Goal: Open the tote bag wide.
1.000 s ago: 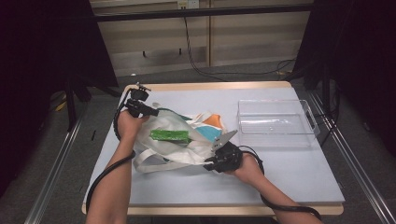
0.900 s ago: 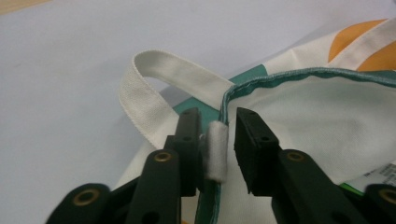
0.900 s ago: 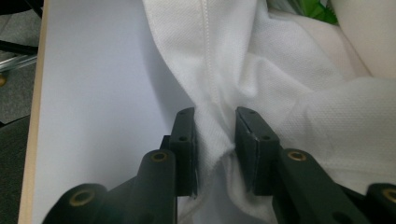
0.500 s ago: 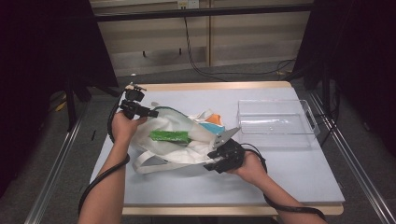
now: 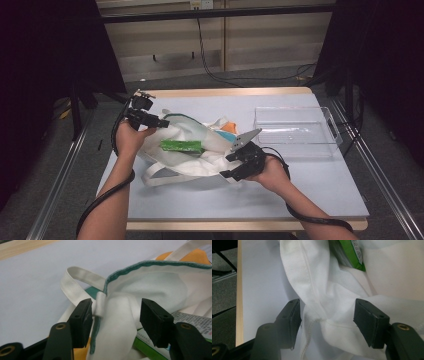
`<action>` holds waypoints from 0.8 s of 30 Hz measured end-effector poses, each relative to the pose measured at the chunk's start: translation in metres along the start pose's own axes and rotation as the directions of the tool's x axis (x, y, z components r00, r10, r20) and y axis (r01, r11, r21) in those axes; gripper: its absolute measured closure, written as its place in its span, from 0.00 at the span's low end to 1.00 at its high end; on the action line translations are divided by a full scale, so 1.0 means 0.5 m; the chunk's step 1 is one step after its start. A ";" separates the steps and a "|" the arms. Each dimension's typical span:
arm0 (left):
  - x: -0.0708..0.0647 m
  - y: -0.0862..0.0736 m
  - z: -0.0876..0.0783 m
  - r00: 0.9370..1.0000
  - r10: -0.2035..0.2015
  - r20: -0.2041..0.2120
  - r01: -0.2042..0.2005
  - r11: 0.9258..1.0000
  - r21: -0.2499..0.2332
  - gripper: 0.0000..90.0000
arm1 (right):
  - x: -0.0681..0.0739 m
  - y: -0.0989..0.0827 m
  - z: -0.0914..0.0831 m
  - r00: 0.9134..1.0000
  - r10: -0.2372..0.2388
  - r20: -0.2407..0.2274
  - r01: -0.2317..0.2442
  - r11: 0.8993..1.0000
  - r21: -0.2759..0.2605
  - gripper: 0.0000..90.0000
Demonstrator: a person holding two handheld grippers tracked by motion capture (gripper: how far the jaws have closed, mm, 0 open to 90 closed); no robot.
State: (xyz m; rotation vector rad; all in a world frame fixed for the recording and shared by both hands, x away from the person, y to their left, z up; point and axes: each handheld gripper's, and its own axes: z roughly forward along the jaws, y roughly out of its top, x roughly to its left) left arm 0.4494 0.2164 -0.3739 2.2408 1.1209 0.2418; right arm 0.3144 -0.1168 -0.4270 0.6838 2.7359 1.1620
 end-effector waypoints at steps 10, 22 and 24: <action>-0.011 -0.020 -0.026 1.000 -0.007 0.010 0.007 0.999 -0.031 0.46 | -0.011 0.022 -0.015 1.000 0.009 0.000 -0.009 1.000 -0.003 0.47; -0.024 -0.028 -0.049 0.999 0.018 0.048 -0.015 0.999 -0.045 0.48 | -0.021 0.044 -0.015 1.000 0.023 -0.008 -0.023 1.000 -0.016 0.52; -0.027 -0.030 -0.052 0.998 0.014 0.061 -0.011 0.999 -0.053 0.50 | -0.023 0.046 -0.017 1.000 0.022 -0.014 -0.022 1.000 -0.017 0.54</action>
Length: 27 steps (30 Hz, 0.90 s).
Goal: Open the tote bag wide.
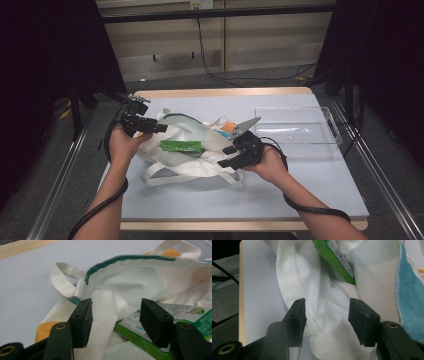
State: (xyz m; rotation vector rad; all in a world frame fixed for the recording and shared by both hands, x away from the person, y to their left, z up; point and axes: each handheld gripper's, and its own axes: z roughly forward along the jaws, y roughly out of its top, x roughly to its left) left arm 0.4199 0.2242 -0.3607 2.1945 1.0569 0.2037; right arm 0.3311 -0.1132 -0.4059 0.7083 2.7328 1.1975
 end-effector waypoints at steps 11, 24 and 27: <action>-0.006 -0.040 0.001 1.000 -0.009 0.013 0.009 1.000 0.017 0.63 | -0.015 0.016 0.001 1.000 -0.001 0.001 0.001 1.000 -0.001 0.67; -0.023 -0.079 0.015 0.999 -0.007 0.052 0.006 1.000 0.014 0.75 | -0.032 0.029 0.011 1.000 0.007 0.005 -0.007 1.000 0.002 0.85; -0.026 -0.085 0.019 0.998 0.008 0.058 -0.010 0.999 0.033 0.76 | -0.036 0.032 0.014 1.000 0.010 0.003 -0.010 1.000 0.007 0.86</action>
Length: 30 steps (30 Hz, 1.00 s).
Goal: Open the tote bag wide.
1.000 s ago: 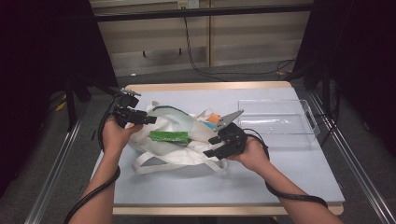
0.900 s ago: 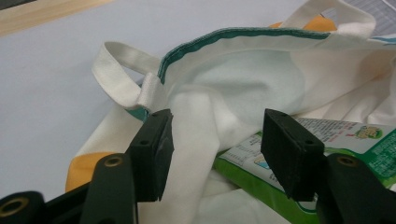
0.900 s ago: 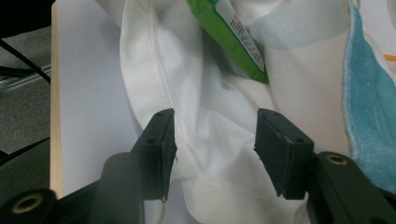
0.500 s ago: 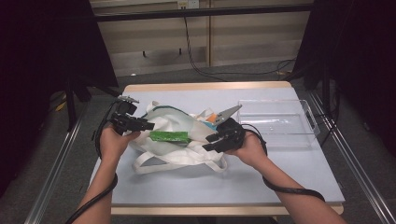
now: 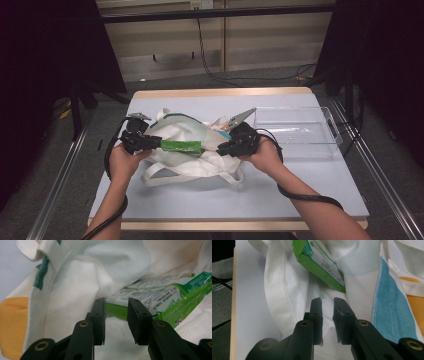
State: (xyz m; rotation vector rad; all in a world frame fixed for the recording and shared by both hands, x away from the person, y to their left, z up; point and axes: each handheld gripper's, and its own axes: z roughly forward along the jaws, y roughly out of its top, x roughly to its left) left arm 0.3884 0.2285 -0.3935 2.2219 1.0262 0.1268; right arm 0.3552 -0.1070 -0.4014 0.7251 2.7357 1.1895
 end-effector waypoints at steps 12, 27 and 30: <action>-0.004 -0.032 0.014 1.000 -0.021 0.023 0.022 1.000 -0.016 0.80 | -0.009 0.011 0.002 1.000 0.003 0.000 -0.003 1.000 0.000 0.92; -0.009 -0.069 0.009 0.999 -0.014 0.045 0.016 0.999 -0.032 0.87 | -0.015 0.024 0.018 1.000 0.005 0.011 -0.005 1.000 0.018 0.97; -0.010 -0.074 0.015 0.999 -0.022 0.050 0.024 0.999 -0.048 0.84 | -0.015 0.028 0.022 1.000 0.005 0.019 -0.006 1.000 0.019 0.97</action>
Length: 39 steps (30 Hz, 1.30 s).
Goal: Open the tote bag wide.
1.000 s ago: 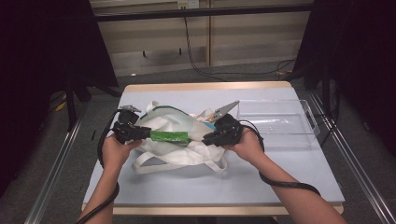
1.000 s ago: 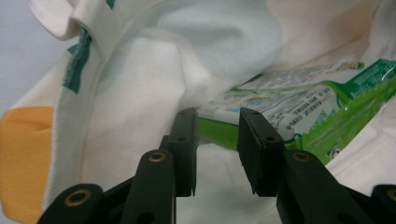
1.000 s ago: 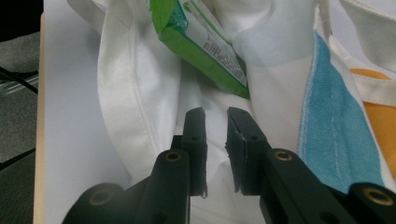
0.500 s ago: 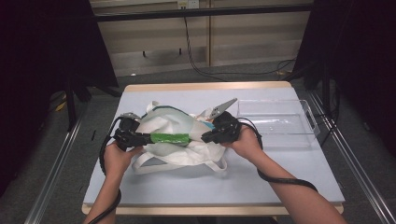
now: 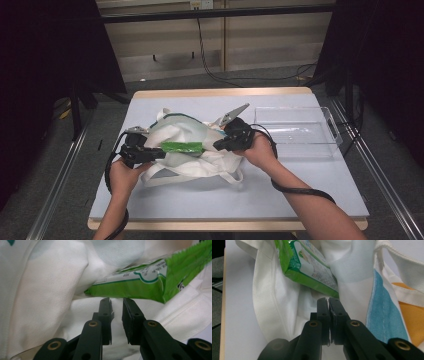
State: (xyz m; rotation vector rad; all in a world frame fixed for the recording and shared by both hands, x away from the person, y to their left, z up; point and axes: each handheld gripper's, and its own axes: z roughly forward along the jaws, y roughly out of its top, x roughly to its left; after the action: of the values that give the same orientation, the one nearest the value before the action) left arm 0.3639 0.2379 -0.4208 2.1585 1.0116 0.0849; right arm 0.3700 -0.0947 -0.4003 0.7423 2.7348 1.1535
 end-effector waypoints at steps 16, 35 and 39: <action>-0.017 0.003 0.046 1.000 0.027 -0.007 -0.026 0.999 0.042 0.53 | 0.002 0.003 0.003 1.000 0.003 -0.005 -0.003 1.000 -0.012 0.91; -0.003 -0.027 0.085 0.999 -0.023 -0.036 0.025 0.997 0.067 0.87 | -0.012 0.017 0.010 1.000 -0.003 0.001 0.003 1.000 -0.011 0.92; -0.001 -0.025 0.085 0.999 -0.027 -0.027 0.029 0.997 0.072 0.98 | -0.012 0.018 0.013 1.000 -0.005 0.005 0.005 1.000 0.002 0.93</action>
State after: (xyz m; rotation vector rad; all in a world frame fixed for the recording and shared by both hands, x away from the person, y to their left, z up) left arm 0.3702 0.2174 -0.4597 2.2134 1.0742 0.0642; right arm 0.3804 -0.0877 -0.3994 0.7366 2.7329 1.1468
